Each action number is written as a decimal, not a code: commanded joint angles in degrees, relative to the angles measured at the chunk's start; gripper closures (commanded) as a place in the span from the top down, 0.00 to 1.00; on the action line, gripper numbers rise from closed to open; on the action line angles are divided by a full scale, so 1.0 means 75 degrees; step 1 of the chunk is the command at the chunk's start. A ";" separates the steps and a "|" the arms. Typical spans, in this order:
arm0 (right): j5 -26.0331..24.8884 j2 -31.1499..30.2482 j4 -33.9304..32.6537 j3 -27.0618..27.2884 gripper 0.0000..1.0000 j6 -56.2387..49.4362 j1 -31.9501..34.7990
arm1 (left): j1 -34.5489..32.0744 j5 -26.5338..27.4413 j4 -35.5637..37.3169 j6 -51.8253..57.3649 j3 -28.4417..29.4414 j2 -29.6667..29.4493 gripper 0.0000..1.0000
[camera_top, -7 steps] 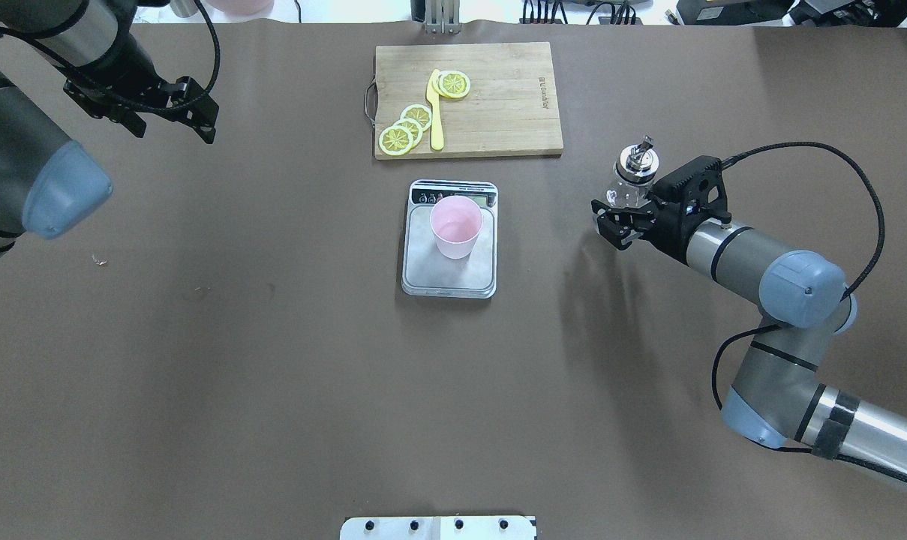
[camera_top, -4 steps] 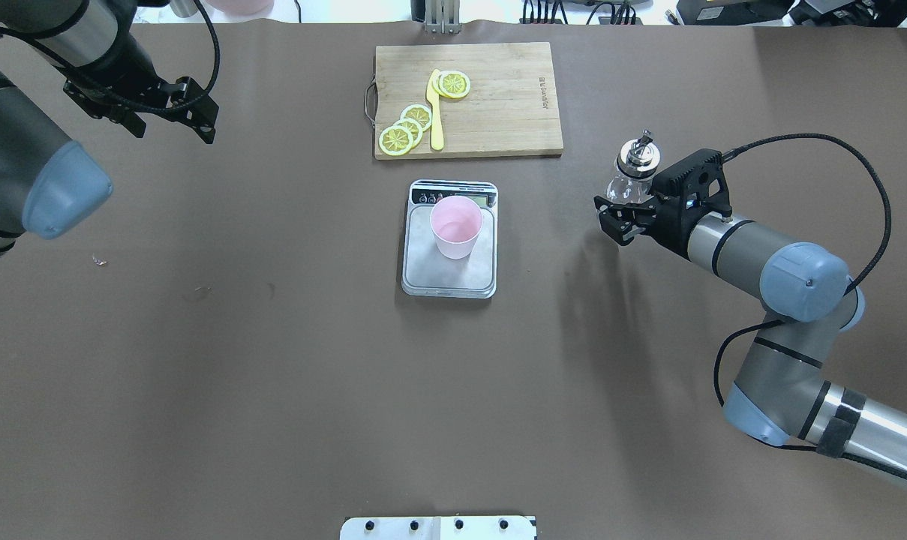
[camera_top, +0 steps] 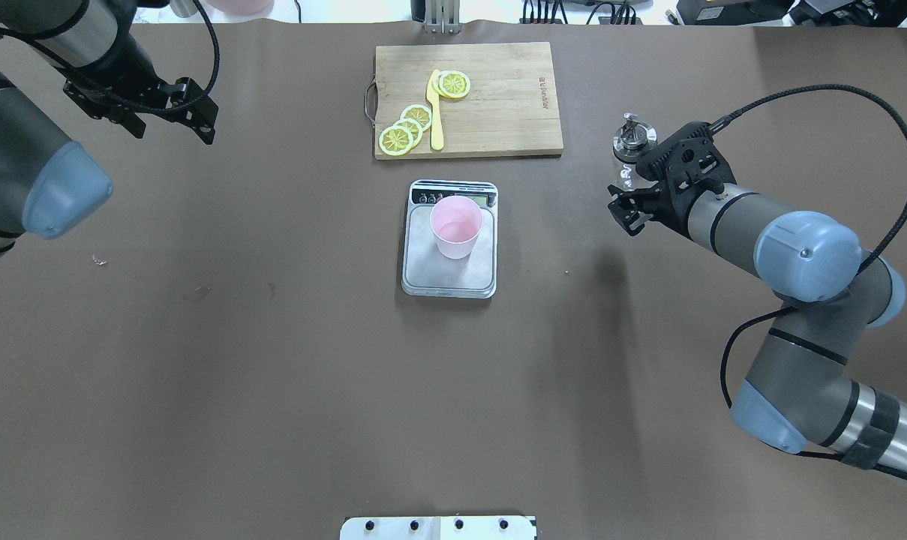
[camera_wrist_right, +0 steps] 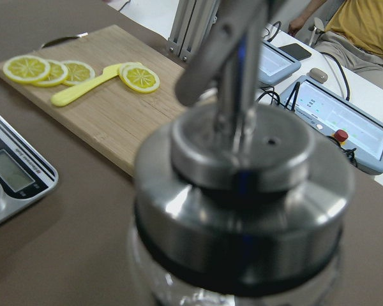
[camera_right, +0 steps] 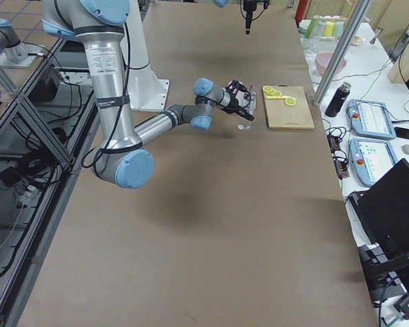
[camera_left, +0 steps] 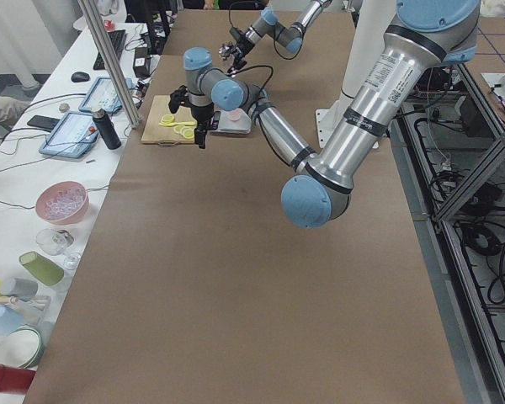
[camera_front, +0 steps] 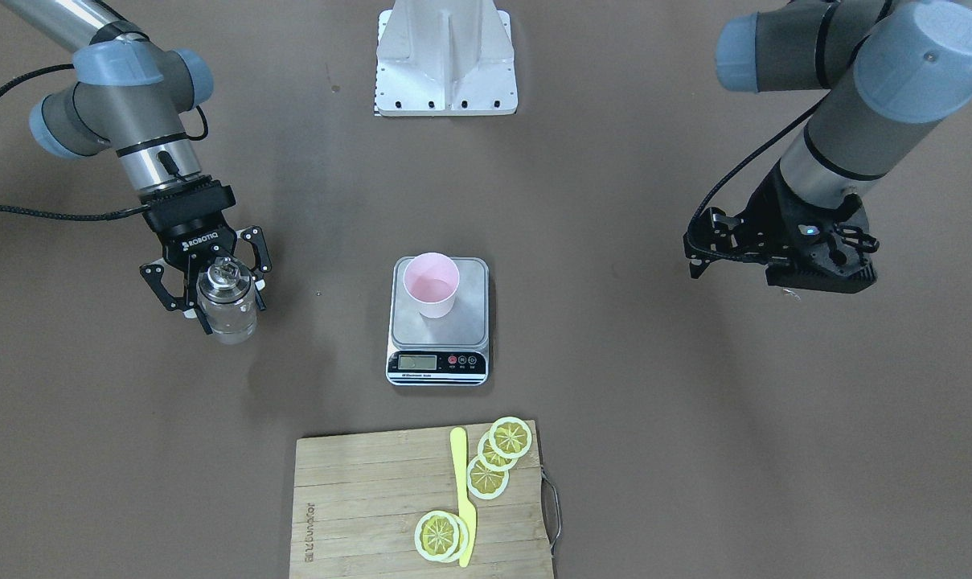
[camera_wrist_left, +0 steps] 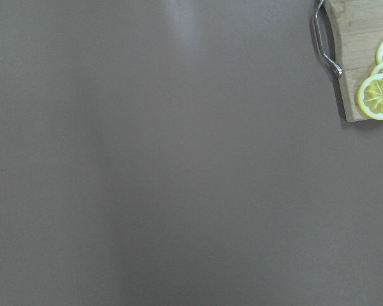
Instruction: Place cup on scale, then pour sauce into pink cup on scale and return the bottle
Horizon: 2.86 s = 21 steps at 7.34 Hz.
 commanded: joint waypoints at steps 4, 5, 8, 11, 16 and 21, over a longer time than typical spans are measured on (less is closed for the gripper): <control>-0.1340 0.0448 -0.3386 0.1054 0.00 -0.1715 -0.0496 | -0.0280 -0.0068 -0.0106 0.1140 -0.0057 0.0561 0.97; -0.1551 0.0718 -0.3902 0.1054 0.00 -0.1728 -0.0648 | -0.0467 -0.0068 -0.0118 0.1607 -0.0057 0.0772 0.97; -0.2326 0.1059 -0.4807 0.1077 0.00 -0.1855 -0.1153 | -0.0948 -0.0184 -0.0315 0.2969 -0.0022 0.1568 0.98; -0.2560 0.1387 -0.5979 0.1394 0.00 -0.2560 -0.1247 | -0.1277 -0.0420 -0.1112 0.3789 0.0212 0.2389 0.98; -0.2819 0.2500 -0.7235 0.0788 0.00 -0.2536 -0.1494 | -0.1663 -0.0818 -0.2414 0.4715 0.0891 0.3000 0.97; -0.2936 0.3027 -0.8498 0.0527 0.00 -0.2548 -0.1505 | -0.2179 -0.1029 -0.2426 0.5934 0.1209 0.3105 0.98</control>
